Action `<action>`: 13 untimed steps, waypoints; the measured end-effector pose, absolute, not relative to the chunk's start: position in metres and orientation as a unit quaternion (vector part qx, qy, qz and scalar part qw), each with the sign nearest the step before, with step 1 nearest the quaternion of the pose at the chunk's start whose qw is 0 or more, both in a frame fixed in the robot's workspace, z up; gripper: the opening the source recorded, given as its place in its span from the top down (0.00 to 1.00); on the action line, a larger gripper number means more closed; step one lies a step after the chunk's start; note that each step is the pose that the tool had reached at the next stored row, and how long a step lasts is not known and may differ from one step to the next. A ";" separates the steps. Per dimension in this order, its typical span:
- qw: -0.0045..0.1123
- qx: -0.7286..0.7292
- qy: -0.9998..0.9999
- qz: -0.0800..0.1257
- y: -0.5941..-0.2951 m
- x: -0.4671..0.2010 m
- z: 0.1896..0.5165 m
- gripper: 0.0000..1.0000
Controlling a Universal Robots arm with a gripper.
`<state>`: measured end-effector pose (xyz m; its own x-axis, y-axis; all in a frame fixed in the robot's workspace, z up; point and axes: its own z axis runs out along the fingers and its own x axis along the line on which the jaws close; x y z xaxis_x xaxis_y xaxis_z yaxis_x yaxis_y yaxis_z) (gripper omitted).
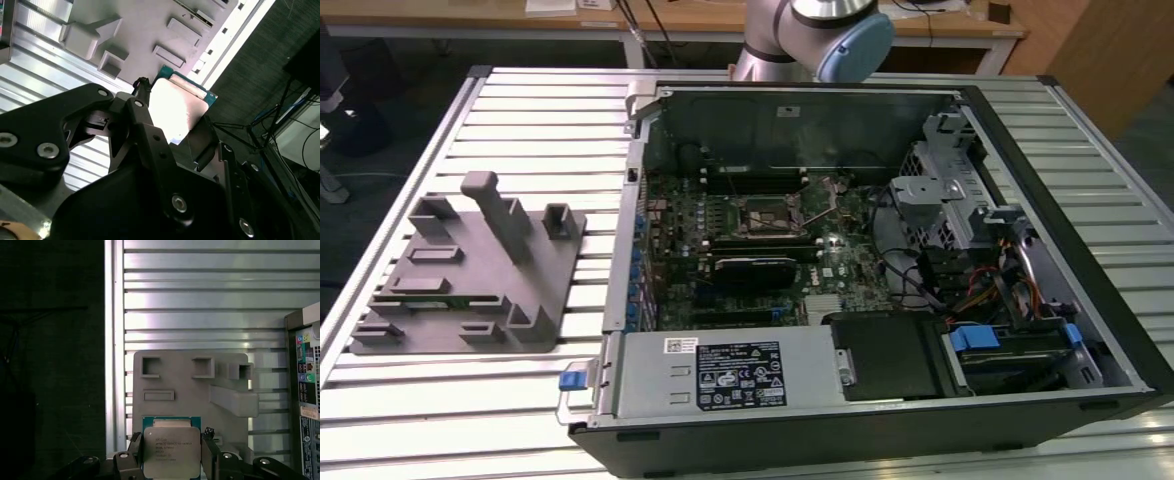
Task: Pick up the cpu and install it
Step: 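Pick up the cpu and move it towards the insertion slot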
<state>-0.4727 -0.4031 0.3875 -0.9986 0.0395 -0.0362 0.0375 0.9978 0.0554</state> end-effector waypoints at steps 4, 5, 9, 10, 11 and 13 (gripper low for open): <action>0.019 0.019 0.999 0.027 -0.403 -0.467 0.387 0.45; 0.019 0.019 0.999 0.027 -0.403 -0.466 0.387 0.45; 0.019 0.019 0.999 0.027 -0.403 -0.460 0.387 0.45; 0.019 0.019 0.999 0.027 -0.403 -0.458 0.387 0.45; 0.019 0.019 0.999 0.027 -0.403 -0.457 0.387 0.45; 0.019 0.019 0.999 0.027 -0.403 -0.453 0.387 0.45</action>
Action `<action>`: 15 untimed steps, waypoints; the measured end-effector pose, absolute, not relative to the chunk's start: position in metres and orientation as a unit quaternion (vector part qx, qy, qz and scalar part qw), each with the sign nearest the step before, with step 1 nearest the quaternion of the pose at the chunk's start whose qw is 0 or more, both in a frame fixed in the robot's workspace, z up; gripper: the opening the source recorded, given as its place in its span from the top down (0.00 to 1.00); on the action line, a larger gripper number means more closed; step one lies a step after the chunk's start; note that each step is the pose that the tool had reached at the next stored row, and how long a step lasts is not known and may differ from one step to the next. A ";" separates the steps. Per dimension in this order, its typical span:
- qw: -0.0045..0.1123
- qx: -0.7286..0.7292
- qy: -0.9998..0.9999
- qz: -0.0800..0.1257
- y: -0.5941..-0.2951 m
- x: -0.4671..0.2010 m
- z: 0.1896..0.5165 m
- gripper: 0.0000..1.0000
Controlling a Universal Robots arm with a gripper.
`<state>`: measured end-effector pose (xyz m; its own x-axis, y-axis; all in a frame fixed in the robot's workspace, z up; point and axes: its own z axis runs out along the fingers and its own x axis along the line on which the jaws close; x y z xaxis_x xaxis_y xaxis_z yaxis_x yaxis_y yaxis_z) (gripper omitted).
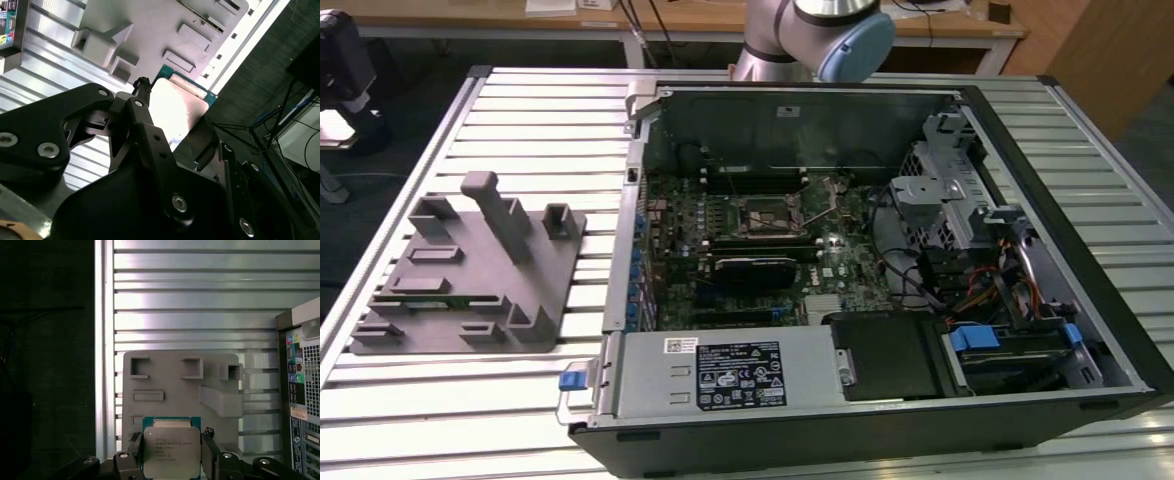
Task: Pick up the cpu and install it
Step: 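Pick up the cpu and move it towards the insertion slot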
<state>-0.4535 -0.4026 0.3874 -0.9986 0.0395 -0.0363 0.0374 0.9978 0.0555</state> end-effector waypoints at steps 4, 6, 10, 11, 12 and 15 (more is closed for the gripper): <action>0.019 0.019 0.999 0.027 -0.402 -0.448 0.387 0.45; 0.019 0.019 0.999 0.027 -0.402 -0.444 0.387 0.45; 0.019 0.019 0.999 0.027 -0.402 -0.438 0.387 0.45; 0.019 0.019 0.999 0.027 -0.402 -0.437 0.387 0.45; 0.019 0.019 0.999 0.027 -0.402 -0.435 0.387 0.45; 0.019 0.019 0.999 0.027 -0.402 -0.430 0.387 0.45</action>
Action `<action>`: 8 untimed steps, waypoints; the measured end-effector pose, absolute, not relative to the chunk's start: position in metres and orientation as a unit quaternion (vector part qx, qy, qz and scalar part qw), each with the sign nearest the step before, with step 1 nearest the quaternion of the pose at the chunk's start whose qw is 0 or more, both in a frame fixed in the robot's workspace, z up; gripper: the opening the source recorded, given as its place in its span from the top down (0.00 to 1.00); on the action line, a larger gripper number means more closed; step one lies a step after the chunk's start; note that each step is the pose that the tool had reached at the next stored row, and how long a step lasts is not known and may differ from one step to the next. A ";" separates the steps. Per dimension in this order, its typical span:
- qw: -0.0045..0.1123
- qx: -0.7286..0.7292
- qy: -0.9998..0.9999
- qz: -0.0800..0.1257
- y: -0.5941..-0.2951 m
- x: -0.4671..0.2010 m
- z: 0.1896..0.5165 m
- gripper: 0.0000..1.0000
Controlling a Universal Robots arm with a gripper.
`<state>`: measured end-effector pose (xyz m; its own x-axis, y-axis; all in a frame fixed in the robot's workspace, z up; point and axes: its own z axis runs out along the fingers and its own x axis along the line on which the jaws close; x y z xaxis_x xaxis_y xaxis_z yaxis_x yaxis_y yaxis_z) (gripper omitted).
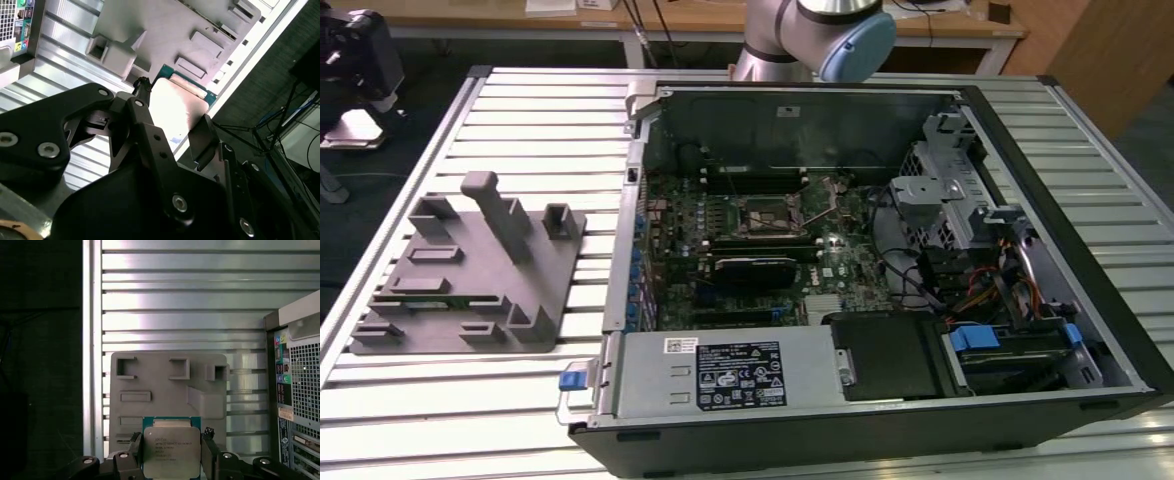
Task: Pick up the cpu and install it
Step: 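Pick up the cpu and move it towards the insertion slot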
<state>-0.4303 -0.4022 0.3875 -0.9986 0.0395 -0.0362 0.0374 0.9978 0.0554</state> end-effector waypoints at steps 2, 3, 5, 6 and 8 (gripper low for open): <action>0.019 0.019 0.999 0.027 -0.402 -0.427 0.387 0.45; 0.019 0.019 0.999 0.027 -0.402 -0.425 0.387 0.45; 0.019 0.019 0.999 0.027 -0.402 -0.421 0.387 0.45; 0.019 0.019 0.999 0.027 -0.402 -0.420 0.387 0.45; 0.019 0.019 0.999 0.027 -0.402 -0.416 0.387 0.45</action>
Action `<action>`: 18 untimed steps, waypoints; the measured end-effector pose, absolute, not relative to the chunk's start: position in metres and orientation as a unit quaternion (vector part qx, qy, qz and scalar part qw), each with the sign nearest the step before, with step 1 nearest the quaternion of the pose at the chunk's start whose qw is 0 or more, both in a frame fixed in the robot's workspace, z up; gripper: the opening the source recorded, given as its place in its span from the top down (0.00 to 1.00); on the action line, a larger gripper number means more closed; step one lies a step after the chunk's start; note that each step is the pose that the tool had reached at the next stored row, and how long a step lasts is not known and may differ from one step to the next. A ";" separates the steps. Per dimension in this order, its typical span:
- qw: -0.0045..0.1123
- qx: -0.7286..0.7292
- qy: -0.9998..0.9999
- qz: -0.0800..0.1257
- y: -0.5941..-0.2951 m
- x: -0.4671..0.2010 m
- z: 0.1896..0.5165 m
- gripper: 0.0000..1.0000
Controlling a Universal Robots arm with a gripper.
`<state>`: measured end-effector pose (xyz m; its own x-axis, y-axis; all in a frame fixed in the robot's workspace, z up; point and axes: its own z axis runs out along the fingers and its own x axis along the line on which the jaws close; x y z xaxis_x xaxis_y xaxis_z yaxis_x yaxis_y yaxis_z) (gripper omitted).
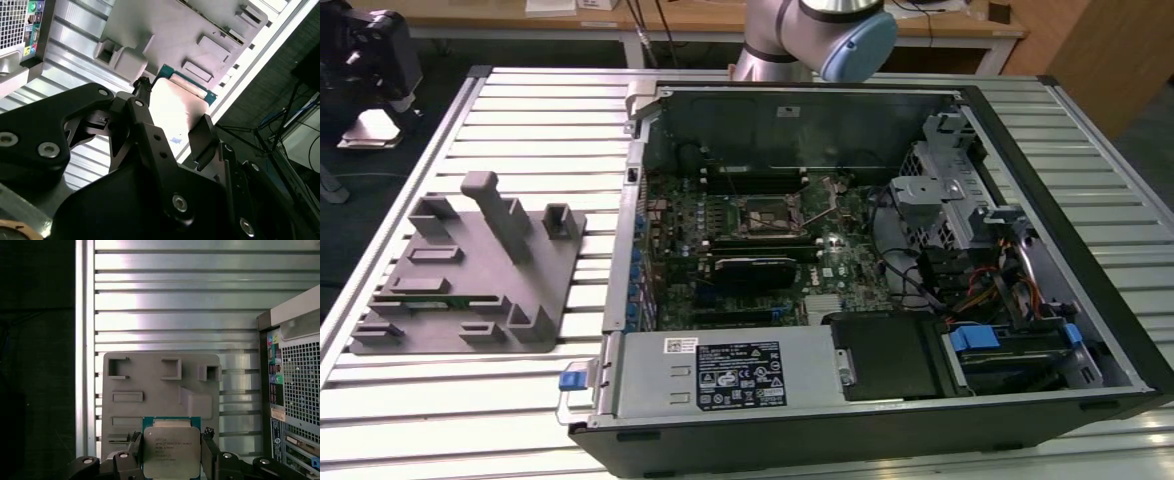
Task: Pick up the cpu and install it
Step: 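Pick up the cpu and move it towards the insertion slot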
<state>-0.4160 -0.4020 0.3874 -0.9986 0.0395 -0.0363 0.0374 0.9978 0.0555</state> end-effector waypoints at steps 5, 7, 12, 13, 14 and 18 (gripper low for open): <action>0.019 0.019 0.999 0.027 -0.402 -0.407 0.387 0.45; 0.019 0.019 0.999 0.027 -0.402 -0.404 0.387 0.45; 0.019 0.019 0.999 0.027 -0.401 -0.395 0.387 0.45; 0.019 0.019 0.999 0.027 -0.401 -0.393 0.387 0.45; 0.019 0.019 0.999 0.027 -0.401 -0.391 0.387 0.45; 0.019 0.019 0.999 0.027 -0.401 -0.384 0.387 0.45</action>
<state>-0.3845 -0.4011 0.3874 -0.9986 0.0395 -0.0363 0.0375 0.9978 0.0555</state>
